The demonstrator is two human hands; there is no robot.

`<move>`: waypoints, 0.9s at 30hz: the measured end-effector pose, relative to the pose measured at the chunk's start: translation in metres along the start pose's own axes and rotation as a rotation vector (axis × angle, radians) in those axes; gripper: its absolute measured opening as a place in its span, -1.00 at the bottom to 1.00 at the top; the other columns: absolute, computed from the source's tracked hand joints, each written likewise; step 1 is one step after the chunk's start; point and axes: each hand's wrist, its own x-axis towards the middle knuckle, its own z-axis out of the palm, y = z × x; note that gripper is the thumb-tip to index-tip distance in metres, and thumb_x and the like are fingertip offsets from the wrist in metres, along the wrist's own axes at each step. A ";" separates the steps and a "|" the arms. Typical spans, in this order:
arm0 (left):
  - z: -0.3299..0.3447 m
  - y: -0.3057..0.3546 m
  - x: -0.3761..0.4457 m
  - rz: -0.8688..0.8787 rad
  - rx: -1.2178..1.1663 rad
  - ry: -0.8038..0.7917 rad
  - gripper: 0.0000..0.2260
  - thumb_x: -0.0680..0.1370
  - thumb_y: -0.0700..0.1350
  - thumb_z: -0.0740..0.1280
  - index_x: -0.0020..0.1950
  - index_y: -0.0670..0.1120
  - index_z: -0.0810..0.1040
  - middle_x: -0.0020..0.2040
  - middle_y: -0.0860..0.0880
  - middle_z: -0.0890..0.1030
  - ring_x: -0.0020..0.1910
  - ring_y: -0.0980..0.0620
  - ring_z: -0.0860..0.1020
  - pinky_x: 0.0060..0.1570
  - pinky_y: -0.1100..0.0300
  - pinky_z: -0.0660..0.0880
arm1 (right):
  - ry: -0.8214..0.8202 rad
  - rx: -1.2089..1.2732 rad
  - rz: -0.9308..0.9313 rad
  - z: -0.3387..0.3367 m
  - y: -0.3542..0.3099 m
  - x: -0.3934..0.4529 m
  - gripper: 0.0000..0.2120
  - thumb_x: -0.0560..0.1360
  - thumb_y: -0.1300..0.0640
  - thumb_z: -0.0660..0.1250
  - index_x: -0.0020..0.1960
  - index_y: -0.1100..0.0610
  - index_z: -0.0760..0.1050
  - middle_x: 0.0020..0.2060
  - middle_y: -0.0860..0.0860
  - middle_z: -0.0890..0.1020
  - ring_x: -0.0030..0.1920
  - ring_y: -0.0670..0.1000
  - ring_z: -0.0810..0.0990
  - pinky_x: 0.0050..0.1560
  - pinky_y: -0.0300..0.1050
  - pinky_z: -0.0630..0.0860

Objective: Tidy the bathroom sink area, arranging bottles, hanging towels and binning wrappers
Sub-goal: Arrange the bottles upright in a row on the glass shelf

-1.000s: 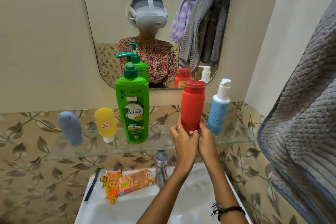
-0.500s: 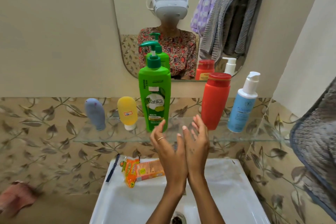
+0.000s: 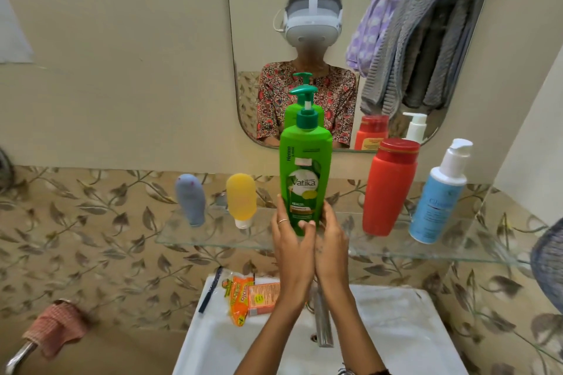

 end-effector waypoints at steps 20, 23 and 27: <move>0.020 0.013 -0.017 0.054 -0.033 -0.047 -0.38 0.53 -0.13 0.27 0.49 0.05 0.03 0.40 0.10 0.17 0.30 0.23 0.22 0.18 0.35 0.23 | 0.363 0.035 0.015 -0.021 0.013 -0.010 -0.42 0.42 0.29 0.41 0.37 0.13 0.27 0.22 0.12 0.45 0.13 0.03 0.51 0.06 0.00 0.55; 0.000 0.006 -0.024 0.078 -0.064 0.036 -0.39 0.52 -0.07 0.29 0.47 0.14 0.04 0.38 0.23 0.14 0.31 0.32 0.17 0.22 0.37 0.19 | 0.346 0.136 -0.018 -0.003 0.005 -0.023 -0.47 0.39 0.23 0.46 0.27 0.05 0.33 0.10 0.04 0.49 -0.01 -0.03 0.54 -0.10 -0.14 0.57; -0.031 -0.006 -0.015 0.042 -0.049 0.182 -0.37 0.53 -0.10 0.29 0.49 0.08 0.01 0.50 0.12 0.08 0.44 0.18 0.12 0.35 0.26 0.13 | 0.051 0.169 -0.013 0.028 -0.009 -0.022 -0.52 0.44 0.28 0.40 0.31 0.12 0.34 0.13 0.03 0.50 -0.03 -0.31 0.54 -0.10 -0.48 0.48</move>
